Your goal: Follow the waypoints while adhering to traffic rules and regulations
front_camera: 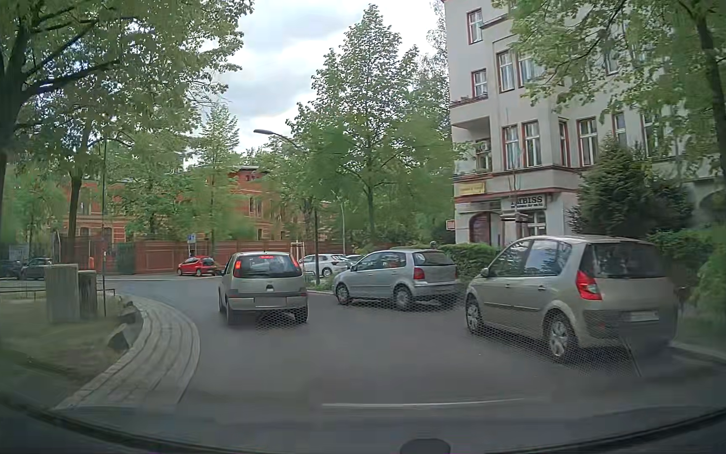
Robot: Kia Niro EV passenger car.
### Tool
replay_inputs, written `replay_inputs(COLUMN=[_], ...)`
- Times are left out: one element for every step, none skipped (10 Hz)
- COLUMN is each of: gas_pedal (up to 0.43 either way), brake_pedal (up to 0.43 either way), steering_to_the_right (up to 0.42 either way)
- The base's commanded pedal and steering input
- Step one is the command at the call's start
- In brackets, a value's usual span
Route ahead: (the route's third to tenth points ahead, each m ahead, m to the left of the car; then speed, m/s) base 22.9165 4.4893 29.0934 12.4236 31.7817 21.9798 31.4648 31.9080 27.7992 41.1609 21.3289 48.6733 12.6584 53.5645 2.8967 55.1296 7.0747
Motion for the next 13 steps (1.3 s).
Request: replay_inputs(gas_pedal=[0.0,0.0,0.0,0.0,0.0,0.0,0.0,0.0,0.0,0.0,0.0,0.0,0.0], brake_pedal=[0.018,0.018,0.037,0.085,0.159,0.189,0.201,0.207,0.213,0.213,0.195,0.159,0.14], steering_to_the_right=[-0.149,-0.149,-0.15,-0.149,-0.149,-0.15,-0.154,-0.157,-0.157,-0.157,-0.155,-0.153,-0.153])
